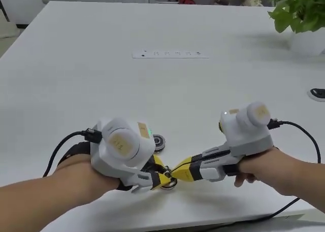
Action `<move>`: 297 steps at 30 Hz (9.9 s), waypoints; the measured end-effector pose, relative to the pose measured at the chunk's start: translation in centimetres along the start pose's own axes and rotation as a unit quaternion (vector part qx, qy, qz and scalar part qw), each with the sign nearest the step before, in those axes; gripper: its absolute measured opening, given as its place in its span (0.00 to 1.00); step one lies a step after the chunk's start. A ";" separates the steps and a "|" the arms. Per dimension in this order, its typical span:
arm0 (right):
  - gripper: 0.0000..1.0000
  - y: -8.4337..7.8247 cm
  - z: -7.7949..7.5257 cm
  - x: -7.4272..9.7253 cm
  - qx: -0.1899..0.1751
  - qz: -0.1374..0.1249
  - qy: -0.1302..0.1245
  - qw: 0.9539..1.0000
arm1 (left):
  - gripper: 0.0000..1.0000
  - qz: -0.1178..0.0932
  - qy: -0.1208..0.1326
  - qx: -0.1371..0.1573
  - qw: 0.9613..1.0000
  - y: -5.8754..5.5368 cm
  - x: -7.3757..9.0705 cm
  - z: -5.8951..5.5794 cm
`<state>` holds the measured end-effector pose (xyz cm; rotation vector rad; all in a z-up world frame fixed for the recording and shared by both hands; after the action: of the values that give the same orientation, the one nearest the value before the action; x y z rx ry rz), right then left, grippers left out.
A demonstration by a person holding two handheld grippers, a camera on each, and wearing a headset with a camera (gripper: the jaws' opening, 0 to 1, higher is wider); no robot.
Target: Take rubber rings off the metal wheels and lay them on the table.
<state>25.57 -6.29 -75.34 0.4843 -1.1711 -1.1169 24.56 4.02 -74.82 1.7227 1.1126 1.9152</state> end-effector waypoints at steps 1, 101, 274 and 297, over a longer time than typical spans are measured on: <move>0.00 0.1 0.2 0.0 0.000 -0.003 0.008 1.000 | 0.12 0.000 0.000 0.000 1.000 0.0 0.0 0.0; 0.00 4.3 0.9 -5.6 0.037 0.002 0.031 0.999 | 0.58 -0.057 0.092 0.079 0.991 -4.9 12.0 2.3; 0.32 2.1 -6.0 -1.7 0.082 0.001 -0.102 0.991 | 0.25 -0.045 0.014 0.078 0.996 0.8 0.0 8.2; 0.31 2.8 -6.1 -3.1 0.101 0.002 -0.113 0.988 | 0.14 -0.056 0.043 0.082 0.994 0.5 -0.4 8.0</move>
<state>32.31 -3.82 -76.86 0.5208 -1.4927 -1.0739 32.34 6.03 -75.10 1.6345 1.4018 1.8916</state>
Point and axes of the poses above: the centre of the closed fingertips' face, and the gripper's own axes: x roughly backward along the fingers, z roughly to its left, y roughly out of its top, the point moved 7 cm from there along x, roughly backward along the fingers, and after that the axes turned 7 degrees about x, right-handed, at the moved point
